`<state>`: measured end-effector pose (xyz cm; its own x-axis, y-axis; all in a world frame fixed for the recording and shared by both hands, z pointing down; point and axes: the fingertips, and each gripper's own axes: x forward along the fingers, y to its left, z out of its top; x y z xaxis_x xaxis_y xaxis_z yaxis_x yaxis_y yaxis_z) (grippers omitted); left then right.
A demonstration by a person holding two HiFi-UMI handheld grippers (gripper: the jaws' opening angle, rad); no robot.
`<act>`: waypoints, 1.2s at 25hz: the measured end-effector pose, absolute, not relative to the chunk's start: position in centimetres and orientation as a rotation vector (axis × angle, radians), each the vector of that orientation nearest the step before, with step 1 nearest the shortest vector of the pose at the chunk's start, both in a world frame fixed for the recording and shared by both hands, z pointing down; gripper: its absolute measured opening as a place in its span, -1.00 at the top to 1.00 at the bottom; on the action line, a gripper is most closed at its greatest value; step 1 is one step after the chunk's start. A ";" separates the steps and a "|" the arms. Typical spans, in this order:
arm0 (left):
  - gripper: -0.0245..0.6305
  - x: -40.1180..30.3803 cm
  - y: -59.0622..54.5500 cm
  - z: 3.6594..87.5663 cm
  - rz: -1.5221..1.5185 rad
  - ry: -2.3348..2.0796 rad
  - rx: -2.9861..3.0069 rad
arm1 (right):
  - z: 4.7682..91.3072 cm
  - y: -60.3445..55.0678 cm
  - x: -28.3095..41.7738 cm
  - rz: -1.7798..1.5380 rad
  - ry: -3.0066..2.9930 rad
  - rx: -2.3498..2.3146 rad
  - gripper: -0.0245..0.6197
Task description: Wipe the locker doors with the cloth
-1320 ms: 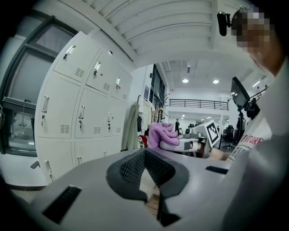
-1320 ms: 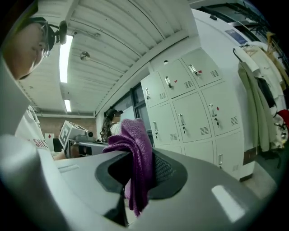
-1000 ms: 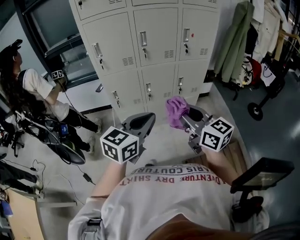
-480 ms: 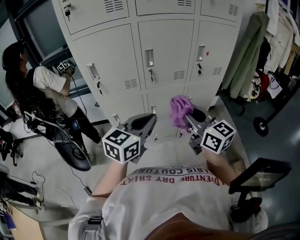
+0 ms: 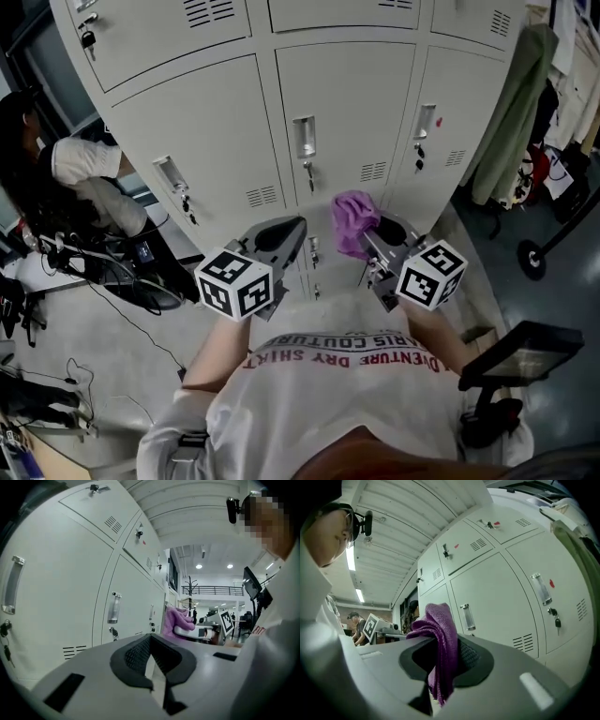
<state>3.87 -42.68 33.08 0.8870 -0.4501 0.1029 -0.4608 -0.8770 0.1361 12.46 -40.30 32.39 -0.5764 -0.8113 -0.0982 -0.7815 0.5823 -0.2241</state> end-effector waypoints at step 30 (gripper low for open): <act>0.93 3.4 -49.7 31.5 0.117 -0.805 2.893 | 13.1 -56.2 7.7 0.234 2.575 -1.211 0.75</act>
<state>3.38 -49.71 31.51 0.8543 -0.5078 0.1111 -0.5184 -0.8480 0.1103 7.68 -56.21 13.08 -0.6071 -0.7261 -0.3229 -0.7725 0.6345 0.0253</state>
